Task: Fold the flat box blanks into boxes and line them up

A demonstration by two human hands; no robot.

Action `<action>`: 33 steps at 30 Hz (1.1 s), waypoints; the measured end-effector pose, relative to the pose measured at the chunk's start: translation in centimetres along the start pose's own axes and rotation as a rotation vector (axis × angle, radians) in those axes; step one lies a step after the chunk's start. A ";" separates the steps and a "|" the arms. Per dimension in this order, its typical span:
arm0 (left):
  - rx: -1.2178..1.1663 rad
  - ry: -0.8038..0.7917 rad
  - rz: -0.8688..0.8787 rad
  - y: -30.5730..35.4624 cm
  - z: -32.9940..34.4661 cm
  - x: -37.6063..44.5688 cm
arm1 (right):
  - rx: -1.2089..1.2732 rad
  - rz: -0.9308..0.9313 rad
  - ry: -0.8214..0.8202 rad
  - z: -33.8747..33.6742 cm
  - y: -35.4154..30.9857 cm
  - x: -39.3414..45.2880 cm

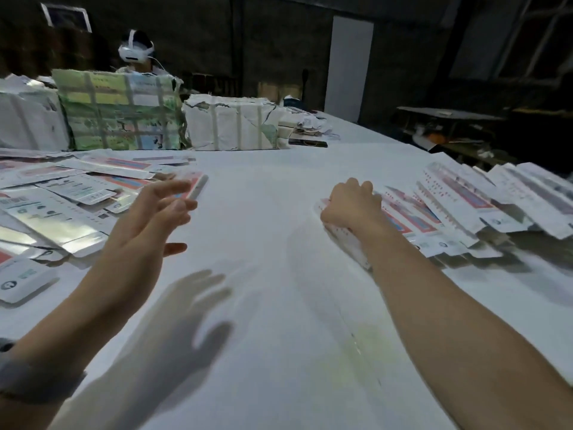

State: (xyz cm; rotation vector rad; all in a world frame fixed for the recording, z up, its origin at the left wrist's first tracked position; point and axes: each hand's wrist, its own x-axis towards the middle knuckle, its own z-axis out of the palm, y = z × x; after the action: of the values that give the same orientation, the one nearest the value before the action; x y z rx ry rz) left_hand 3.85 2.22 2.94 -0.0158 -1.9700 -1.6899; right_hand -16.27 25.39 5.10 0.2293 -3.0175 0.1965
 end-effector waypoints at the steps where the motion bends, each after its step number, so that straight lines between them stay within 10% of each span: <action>1: 0.003 -0.003 0.000 -0.1 0.0 0.0 | -0.014 0.024 0.014 0.2 0.5 0.4; 11: 0.158 -0.006 -0.027 -0.2 0.1 0.2 | 0.108 -0.115 0.174 0.3 -1.0 0.4; 15: 0.729 0.050 -0.008 -2.0 -1.7 1.5 | 0.252 -0.322 0.236 0.1 -4.3 -1.4; 20: 1.360 -0.012 -0.461 -4.1 -5.4 2.0 | 0.320 -0.556 0.249 0.5 -8.0 -4.7; 33: 1.514 0.120 -0.348 -2.7 -6.2 2.2 | 0.325 -0.681 0.225 1.6 -9.6 -6.6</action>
State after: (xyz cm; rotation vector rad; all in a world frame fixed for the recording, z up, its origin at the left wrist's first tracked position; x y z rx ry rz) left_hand 3.48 -4.79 1.77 0.9505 -2.7040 0.0291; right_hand -8.45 16.72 3.92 1.1401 -2.4914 0.5892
